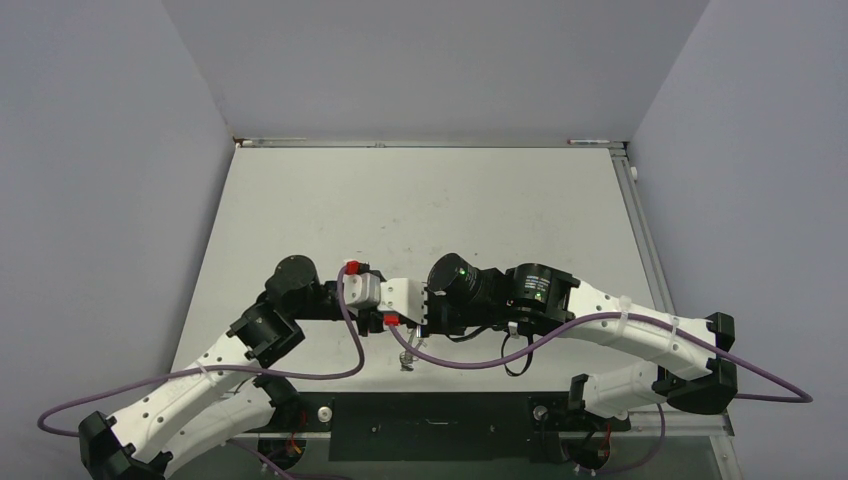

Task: Put the keys on the keyring

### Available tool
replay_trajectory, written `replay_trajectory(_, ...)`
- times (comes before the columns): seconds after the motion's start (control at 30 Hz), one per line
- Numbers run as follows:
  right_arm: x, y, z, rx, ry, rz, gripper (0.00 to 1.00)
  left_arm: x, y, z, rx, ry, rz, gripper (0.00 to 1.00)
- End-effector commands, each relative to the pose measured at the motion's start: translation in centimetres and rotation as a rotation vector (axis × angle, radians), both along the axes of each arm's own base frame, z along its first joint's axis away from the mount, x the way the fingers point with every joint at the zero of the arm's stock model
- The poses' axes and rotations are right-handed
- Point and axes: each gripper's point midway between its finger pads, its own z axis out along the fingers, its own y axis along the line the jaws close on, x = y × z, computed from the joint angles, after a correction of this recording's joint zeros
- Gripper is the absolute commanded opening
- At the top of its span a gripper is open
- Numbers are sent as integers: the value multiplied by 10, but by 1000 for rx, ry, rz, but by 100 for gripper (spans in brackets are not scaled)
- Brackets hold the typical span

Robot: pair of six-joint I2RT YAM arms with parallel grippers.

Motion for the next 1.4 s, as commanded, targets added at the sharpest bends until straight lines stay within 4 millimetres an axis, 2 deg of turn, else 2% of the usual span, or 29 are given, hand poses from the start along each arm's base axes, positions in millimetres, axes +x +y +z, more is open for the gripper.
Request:
replay_trajectory(0.0,4,19,42,159,-62,18,5,4,-3,-4,18,14,17,22)
replay_trajectory(0.23,5,18,53,206,-84,15,5,4,-3,-8,32,17,22,22)
replay_trajectory(0.47,7,15,56,247,-105,6,5,3,0,4,-10,10,22,16)
replay_trajectory(0.5,7,15,56,247,-104,6,5,4,1,7,-26,7,29,17)
replay_trajectory(0.6,5,14,54,244,-100,10,5,4,6,15,-66,-6,34,30)
replay_trajectory(0.7,4,14,56,249,-98,16,5,4,7,16,-72,-7,25,32)
replay_trajectory(1.1,6,21,37,193,-73,20,5,-2,11,26,-115,-40,10,29)
replay_trajectory(1.37,8,21,33,189,-61,20,5,-2,11,27,-112,-47,14,20)
